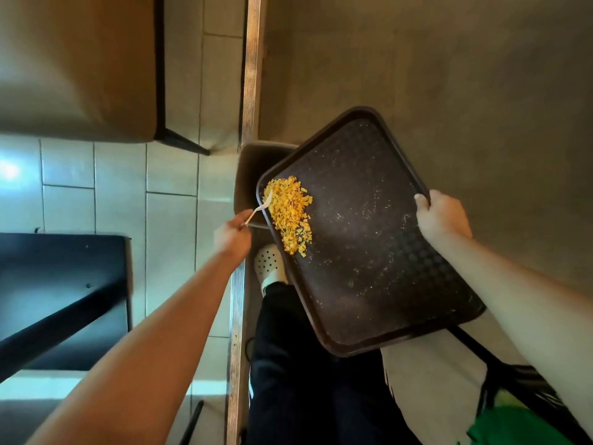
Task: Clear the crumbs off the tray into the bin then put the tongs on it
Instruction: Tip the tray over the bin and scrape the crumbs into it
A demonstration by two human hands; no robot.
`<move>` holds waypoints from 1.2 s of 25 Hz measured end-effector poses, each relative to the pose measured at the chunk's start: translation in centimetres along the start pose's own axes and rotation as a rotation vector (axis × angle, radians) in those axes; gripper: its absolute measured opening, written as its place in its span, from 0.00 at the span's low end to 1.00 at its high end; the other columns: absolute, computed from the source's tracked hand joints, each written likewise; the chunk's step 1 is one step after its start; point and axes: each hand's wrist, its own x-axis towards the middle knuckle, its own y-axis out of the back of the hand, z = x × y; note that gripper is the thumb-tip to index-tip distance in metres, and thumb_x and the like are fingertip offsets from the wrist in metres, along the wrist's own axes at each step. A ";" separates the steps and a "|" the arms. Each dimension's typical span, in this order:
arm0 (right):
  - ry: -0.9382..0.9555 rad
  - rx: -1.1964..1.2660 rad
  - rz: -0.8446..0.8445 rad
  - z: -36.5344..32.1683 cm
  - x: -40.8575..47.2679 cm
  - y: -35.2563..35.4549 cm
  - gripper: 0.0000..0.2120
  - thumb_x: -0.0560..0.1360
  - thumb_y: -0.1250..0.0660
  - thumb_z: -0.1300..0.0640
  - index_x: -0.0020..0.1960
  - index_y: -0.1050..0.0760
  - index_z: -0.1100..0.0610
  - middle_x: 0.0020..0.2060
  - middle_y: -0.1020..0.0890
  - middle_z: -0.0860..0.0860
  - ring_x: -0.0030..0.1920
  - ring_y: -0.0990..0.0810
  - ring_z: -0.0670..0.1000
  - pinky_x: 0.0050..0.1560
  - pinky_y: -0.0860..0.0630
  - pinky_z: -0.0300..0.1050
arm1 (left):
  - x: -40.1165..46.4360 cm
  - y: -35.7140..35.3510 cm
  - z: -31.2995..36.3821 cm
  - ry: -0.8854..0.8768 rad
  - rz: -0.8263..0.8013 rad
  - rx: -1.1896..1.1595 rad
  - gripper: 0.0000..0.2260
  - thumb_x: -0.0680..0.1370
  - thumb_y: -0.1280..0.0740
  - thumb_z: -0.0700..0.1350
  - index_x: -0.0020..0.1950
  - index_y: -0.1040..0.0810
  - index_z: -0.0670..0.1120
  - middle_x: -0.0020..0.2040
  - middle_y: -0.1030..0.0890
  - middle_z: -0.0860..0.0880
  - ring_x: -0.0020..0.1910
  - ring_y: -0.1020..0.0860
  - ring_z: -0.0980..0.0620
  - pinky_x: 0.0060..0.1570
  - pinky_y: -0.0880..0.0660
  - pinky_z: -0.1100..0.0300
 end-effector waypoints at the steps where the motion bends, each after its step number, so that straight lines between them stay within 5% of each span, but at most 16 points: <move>1: -0.004 -0.007 0.000 -0.2 0.1 -0.3 0.17 0.81 0.47 0.48 0.45 0.30 0.61 0.41 0.25 0.59 0.43 0.25 0.61 0.40 0.27 0.53 | 0.3 -0.2 -0.2 0.001 -0.002 0.007 0.19 0.80 0.46 0.37 0.67 0.26 0.51 0.59 0.23 0.36 0.26 0.33 0.55 0.18 0.36 0.71; 6: 0.018 -0.014 0.017 -0.9 0.6 -1.4 0.15 0.81 0.46 0.49 0.42 0.33 0.59 0.37 0.27 0.58 0.40 0.28 0.59 0.38 0.33 0.49 | 1.5 -1.0 -0.5 0.062 0.021 -0.060 0.19 0.80 0.45 0.37 0.66 0.26 0.50 0.60 0.23 0.37 0.27 0.33 0.55 0.17 0.37 0.73; 10: 0.037 -0.028 0.036 -1.3 0.7 -1.7 0.14 0.81 0.47 0.50 0.42 0.33 0.59 0.37 0.27 0.58 0.40 0.29 0.59 0.39 0.33 0.49 | 2.9 -1.5 0.1 0.149 0.037 -0.137 0.17 0.80 0.44 0.38 0.64 0.24 0.51 0.37 0.25 0.50 0.26 0.35 0.55 0.22 0.35 0.68; 13: 0.029 -0.027 0.046 -1.2 0.7 -2.0 0.15 0.81 0.47 0.50 0.42 0.34 0.59 0.34 0.29 0.55 0.39 0.29 0.59 0.38 0.34 0.49 | 3.9 -1.9 0.4 0.205 -0.020 -0.114 0.15 0.80 0.43 0.40 0.63 0.23 0.50 0.33 0.30 0.52 0.26 0.36 0.55 0.26 0.36 0.65; 22: 0.009 0.018 0.052 -1.0 0.6 -2.6 0.16 0.81 0.46 0.51 0.41 0.33 0.60 0.30 0.30 0.53 0.39 0.25 0.61 0.37 0.30 0.51 | 6.3 -2.6 1.9 0.185 -0.016 -0.095 0.17 0.80 0.44 0.40 0.65 0.25 0.51 0.34 0.30 0.51 0.26 0.37 0.55 0.25 0.37 0.65; 28: 0.000 0.001 0.071 -1.2 0.4 -2.4 0.15 0.81 0.47 0.50 0.42 0.33 0.60 0.31 0.29 0.54 0.39 0.25 0.61 0.38 0.29 0.52 | 5.8 -3.9 2.7 0.129 0.068 -0.196 0.17 0.79 0.43 0.39 0.65 0.24 0.50 0.51 0.20 0.44 0.32 0.24 0.51 0.29 0.26 0.61; 30: -0.005 0.007 0.079 -1.1 0.3 -2.4 0.15 0.81 0.47 0.50 0.42 0.33 0.60 0.34 0.28 0.56 0.40 0.25 0.62 0.38 0.28 0.53 | 5.2 -4.9 3.4 0.104 0.043 -0.196 0.18 0.78 0.43 0.39 0.64 0.23 0.51 0.48 0.19 0.46 0.28 0.28 0.54 0.23 0.30 0.65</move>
